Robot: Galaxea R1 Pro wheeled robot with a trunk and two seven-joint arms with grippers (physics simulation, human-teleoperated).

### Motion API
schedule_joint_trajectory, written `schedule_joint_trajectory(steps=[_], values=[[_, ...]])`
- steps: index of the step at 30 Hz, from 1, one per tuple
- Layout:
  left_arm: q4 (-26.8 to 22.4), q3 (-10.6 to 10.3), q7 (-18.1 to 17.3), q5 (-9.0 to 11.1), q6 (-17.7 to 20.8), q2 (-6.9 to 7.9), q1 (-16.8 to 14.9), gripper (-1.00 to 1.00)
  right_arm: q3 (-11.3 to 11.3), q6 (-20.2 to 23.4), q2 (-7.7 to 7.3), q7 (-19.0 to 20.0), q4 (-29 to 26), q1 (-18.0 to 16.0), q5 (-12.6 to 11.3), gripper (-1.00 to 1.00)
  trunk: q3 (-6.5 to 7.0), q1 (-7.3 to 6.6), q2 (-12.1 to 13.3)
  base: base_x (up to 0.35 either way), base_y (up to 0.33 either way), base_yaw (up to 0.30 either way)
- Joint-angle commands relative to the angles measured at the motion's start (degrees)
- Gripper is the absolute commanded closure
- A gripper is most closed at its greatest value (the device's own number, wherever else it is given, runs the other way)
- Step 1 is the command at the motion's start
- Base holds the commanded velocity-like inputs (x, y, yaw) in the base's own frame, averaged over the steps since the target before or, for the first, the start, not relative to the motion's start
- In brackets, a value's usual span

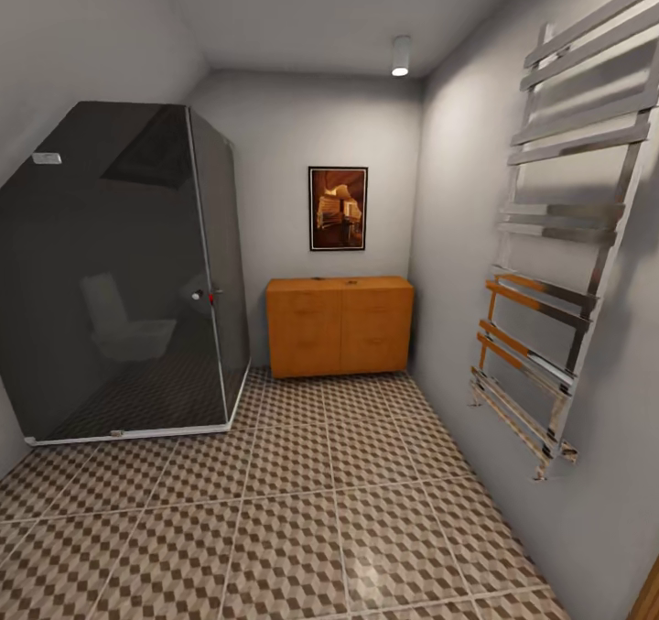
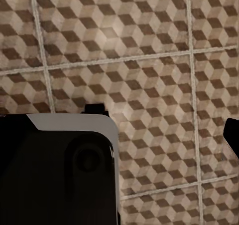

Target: Take the four mousetraps from the cabinet in the bathroom and place them on the bathroom floor. Make sure all four end up on the same floor surface, and ensure that at least two of them are either under or directly next to the same bathroom sink.

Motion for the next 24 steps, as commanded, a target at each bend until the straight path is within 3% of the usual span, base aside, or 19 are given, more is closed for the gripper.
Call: schedule_joint_trajectory(steps=[1,24], values=[[0.1,0.3,0.0,0.1,-0.2,-0.01,-0.1,-1.0,-0.3,-0.3,-0.01,-0.2,0.2,-0.1,0.4,-1.0,-0.09,0.04,-0.1,0.322,0.0,0.0],[0.1,0.3,0.0,0.1,-0.2,-0.01,-0.1,-1.0,-0.1,-0.5,-0.06,0.4,0.2,-0.1,0.5,-1.0,-0.09,0.04,-0.1,0.322,0.0,0.075]])
